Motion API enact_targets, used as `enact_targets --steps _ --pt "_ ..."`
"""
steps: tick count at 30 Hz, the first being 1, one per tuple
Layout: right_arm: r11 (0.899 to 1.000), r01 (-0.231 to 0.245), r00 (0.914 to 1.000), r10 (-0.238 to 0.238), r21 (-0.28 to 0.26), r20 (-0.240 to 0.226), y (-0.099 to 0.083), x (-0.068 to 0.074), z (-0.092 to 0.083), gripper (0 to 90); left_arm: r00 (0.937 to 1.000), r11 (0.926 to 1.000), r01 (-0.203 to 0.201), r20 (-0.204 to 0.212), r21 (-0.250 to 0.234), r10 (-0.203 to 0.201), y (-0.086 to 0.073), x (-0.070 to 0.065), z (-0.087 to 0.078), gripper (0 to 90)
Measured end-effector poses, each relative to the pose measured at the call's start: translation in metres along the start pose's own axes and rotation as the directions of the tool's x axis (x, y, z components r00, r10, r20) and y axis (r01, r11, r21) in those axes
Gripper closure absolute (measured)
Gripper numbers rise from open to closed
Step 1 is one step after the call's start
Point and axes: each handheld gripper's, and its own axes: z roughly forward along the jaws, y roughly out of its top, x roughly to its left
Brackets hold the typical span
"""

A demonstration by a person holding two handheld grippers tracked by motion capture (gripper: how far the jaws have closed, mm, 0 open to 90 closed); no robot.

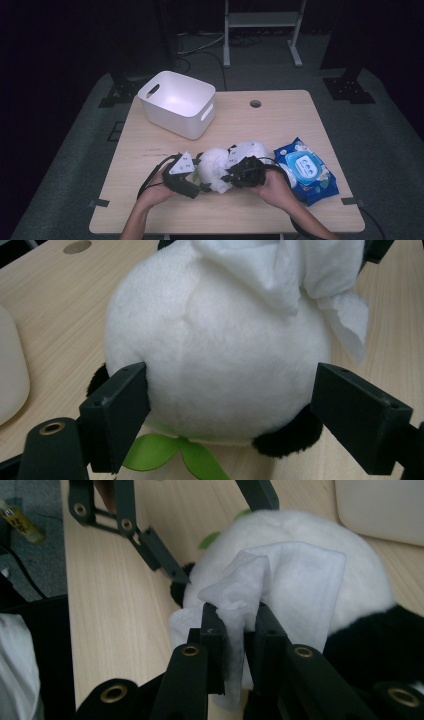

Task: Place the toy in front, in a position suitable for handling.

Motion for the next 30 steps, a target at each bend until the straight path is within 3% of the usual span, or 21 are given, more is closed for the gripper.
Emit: enact_targets --steps 7,17,25,30 --pt "1.0 0.003 1.0 -0.003 -0.005 0.01 0.001 -0.003 -0.005 78.1 1.0 1.0 0.0 -0.001 0.002 0.0 0.001 -0.001 0.001 11.8" --pt "0.999 -0.048 0.9967 0.049 -0.018 0.065 -0.02 -0.018 -0.033 78.0 1.0 1.0 -0.004 -0.004 0.003 0.004 0.002 -0.001 0.001 12.0" --pt "0.995 -0.096 0.9882 0.099 -0.032 0.117 -0.036 -0.031 -0.057 78.0 1.0 1.0 -0.001 -0.007 -0.003 0.001 0.002 0.0 0.001 12.1" --pt "0.992 -0.12 0.9845 0.123 -0.035 0.125 -0.042 -0.038 -0.058 78.1 0.9999 0.9999 -0.006 -0.013 -0.009 0.006 0.004 0.0 -0.003 12.2"
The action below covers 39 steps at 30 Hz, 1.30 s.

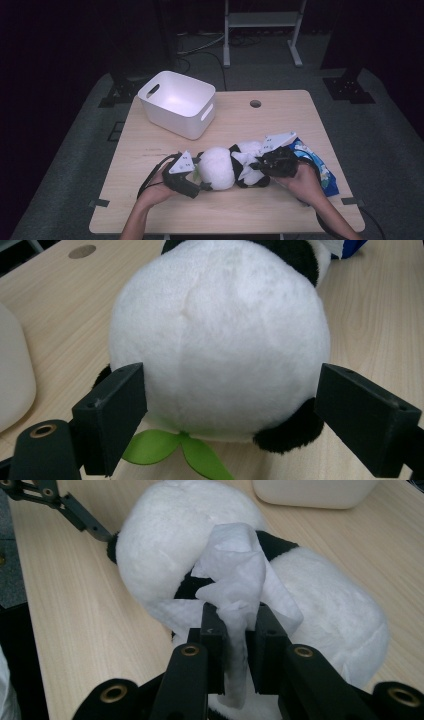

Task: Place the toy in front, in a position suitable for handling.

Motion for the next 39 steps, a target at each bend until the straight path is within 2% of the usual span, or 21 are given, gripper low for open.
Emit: enact_targets --steps 8,13,17,22,27,37,39 --pt "0.998 -0.056 0.9979 0.055 -0.009 -0.032 -0.003 -0.015 0.007 78.3 0.9997 0.9997 -0.022 -0.003 -0.011 0.022 0.003 -0.002 0.0 12.1" --pt "0.998 -0.065 0.9969 0.065 -0.018 -0.046 -0.003 -0.02 0.011 78.4 0.9989 0.999 -0.044 -0.015 0.009 0.044 0.004 -0.004 0.005 10.4" --pt "0.997 -0.077 0.9951 0.075 -0.029 -0.064 -0.003 -0.023 0.015 78.7 0.9978 0.9984 -0.057 -0.036 0.001 0.057 0.003 -0.003 0.008 9.3" --pt "0.997 -0.074 0.995 0.072 -0.028 -0.07 -0.003 -0.023 0.016 78.7 0.9955 0.9956 -0.089 -0.035 -0.031 0.088 0.008 -0.005 0.004 9.3" --pt "0.998 -0.067 0.9955 0.065 -0.022 -0.069 -0.002 -0.022 0.016 78.7 0.9913 0.9921 -0.125 -0.044 -0.011 0.124 0.011 -0.006 0.01 9.3" --pt "0.998 -0.065 0.995 0.064 -0.013 -0.077 0.0 -0.023 0.018 79.1 0.9918 0.9922 -0.121 -0.045 -0.03 0.12 0.011 -0.002 0.023 7.3" --pt "0.998 -0.066 0.9947 0.065 -0.013 -0.079 0.0 -0.022 0.019 79.1 0.99 0.9907 -0.134 -0.049 -0.024 0.133 0.009 -0.004 0.025 5.9"
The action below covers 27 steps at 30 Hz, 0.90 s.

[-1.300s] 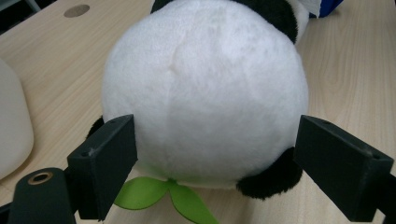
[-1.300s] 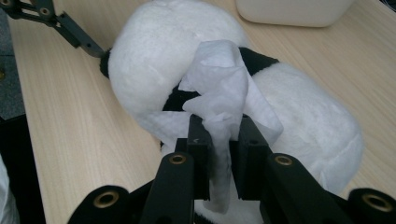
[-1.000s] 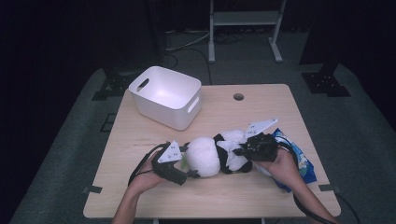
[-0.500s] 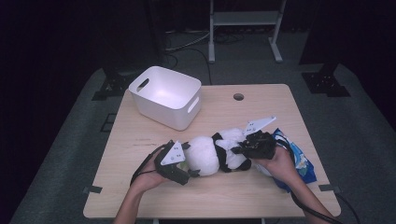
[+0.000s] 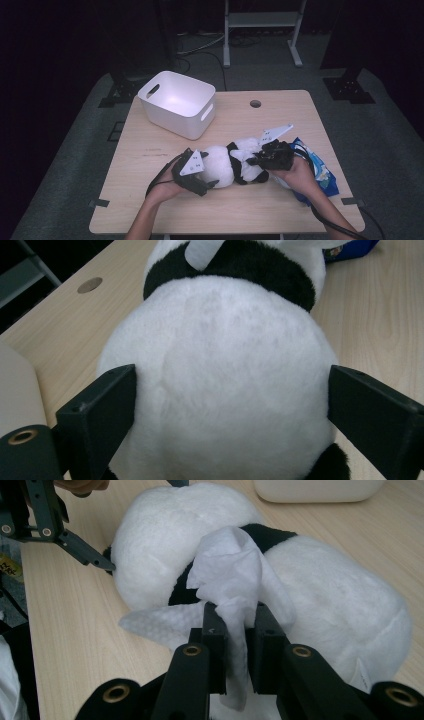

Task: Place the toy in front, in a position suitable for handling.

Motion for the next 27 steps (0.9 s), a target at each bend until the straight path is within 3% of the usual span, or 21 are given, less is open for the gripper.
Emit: enact_targets --steps 6,14,21,27 --pt "1.0 0.007 1.0 -0.007 0.0 0.005 0.001 0.002 0.001 79.1 0.9998 0.9998 -0.016 -0.012 0.011 0.017 -0.001 -0.003 0.003 5.9" --pt "1.0 0.021 0.9997 -0.021 -0.012 0.01 0.002 0.007 0.001 78.9 0.9997 0.9998 -0.012 -0.021 0.014 0.012 -0.002 -0.003 0.001 21.8" --pt "0.998 0.057 0.9983 -0.057 -0.012 -0.014 0.008 0.018 0.006 78.5 0.9999 1.0 0.009 0.006 -0.003 -0.009 -0.005 0.0 -0.004 32.6" --pt "0.995 0.098 0.9943 -0.098 -0.001 -0.041 0.013 0.03 0.013 78.5 0.9994 0.9998 0.016 0.03 -0.011 -0.016 -0.005 0.0 -0.006 34.8"
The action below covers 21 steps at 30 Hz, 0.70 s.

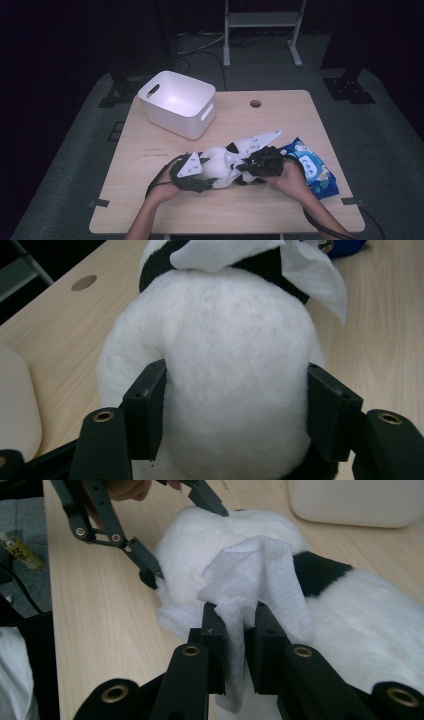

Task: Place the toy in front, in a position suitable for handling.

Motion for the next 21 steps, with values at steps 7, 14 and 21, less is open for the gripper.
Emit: enact_targets --steps 7,14,21 --pt "0.999 0.045 0.9989 -0.045 0.006 -0.013 0.007 0.012 0.004 78.6 0.9972 0.9998 0.02 0.072 -0.008 -0.02 0.001 -0.001 -0.003 34.9" --pt "0.997 0.072 0.9968 -0.071 0.014 -0.036 0.01 0.022 0.004 78.5 0.9906 0.9996 0.026 0.134 0.007 -0.027 0.003 -0.003 -0.009 34.8" --pt "0.996 0.082 0.9965 -0.081 0.039 -0.021 0.009 0.023 0.008 79.4 0.9899 0.9994 0.03 0.138 0.014 -0.032 0.004 -0.003 -0.009 30.9"
